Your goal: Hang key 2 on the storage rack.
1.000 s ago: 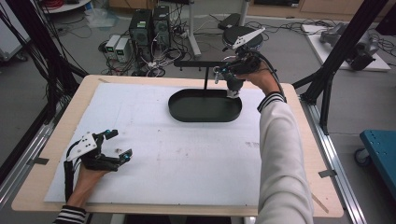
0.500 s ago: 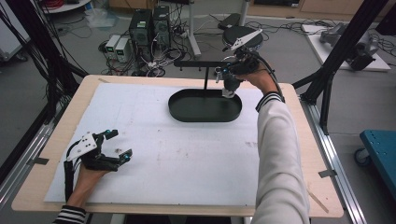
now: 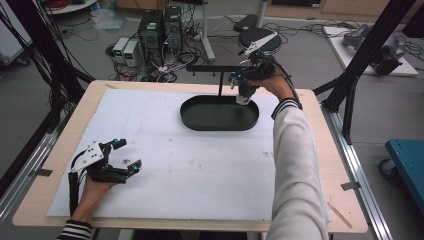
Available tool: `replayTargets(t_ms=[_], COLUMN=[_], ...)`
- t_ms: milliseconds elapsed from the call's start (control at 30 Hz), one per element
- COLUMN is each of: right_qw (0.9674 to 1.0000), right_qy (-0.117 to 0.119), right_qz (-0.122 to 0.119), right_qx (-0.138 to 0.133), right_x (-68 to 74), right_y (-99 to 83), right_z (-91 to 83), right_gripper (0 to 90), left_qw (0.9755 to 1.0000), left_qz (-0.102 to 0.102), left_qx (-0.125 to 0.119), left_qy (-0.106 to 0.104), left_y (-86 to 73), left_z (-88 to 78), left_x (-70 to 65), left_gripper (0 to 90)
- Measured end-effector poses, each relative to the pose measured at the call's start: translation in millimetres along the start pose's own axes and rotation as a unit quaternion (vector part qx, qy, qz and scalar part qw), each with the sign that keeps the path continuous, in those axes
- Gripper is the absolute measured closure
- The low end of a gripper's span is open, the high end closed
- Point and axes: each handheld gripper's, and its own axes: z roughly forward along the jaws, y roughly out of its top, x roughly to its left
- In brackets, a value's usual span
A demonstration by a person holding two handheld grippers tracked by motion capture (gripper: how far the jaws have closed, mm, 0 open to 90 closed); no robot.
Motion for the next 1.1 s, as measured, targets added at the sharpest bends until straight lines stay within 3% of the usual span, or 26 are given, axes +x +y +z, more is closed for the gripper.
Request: replayTargets(t_ms=[1100], right_qw=[0.9973], right_qy=[-0.074], right_qz=[0.001], right_qx=[0.002], right_x=[-4.7], right_y=[0.2], right_z=[8.1], right_gripper=[87.4], left_qw=[1.0000], left_qz=[-0.001], left_qx=[0.001], left_qy=[0.001], left_y=[-0.1], left_z=[0.3], left_x=[-0.2], left_gripper=[1.7])
